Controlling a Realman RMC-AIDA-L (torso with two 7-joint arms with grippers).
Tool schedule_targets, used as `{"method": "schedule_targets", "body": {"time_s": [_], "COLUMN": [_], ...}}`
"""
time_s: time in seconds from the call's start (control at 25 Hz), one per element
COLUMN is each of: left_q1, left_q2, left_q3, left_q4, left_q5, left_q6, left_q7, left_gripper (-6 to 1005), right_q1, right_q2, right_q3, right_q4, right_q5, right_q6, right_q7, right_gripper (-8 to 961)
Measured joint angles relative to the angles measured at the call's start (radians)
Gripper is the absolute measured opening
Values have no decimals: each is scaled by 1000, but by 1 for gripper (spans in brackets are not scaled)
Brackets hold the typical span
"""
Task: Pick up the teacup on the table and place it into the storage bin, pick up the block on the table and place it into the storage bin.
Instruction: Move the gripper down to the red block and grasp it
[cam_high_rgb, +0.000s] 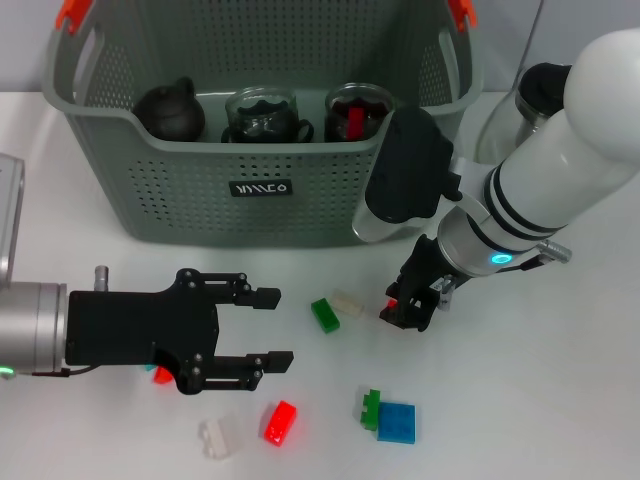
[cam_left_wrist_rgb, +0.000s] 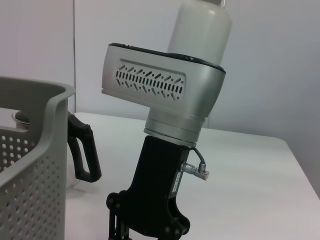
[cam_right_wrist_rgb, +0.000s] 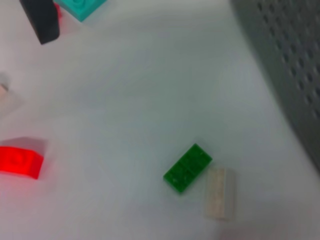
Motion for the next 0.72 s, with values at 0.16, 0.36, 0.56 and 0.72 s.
{"method": "schedule_targets", "body": {"time_s": [0.16,0.36,0.56,0.72], "left_q1": [1,1,2,2], "left_q2": [0,0,0,0], "left_q3": [0,0,0,0], "left_q4": [0,0,0,0], "left_q5": [-1,1,1,2], "left_q6": [0,-1,-2,-4], "left_q7": [0,0,0,0], "left_gripper": [675,675,675,675], "right_q1": [-2,-1,2,-2], "right_q2": [0,1,1,1], "right_q3": [0,-7,-14,-14], "right_q4": [2,21,30,29], "right_q5": [11,27,28,28], "right_q6": [8,14,16,16], "right_q7": [-4,-8,-6,-4], "right_gripper": [288,287,287,288]}}
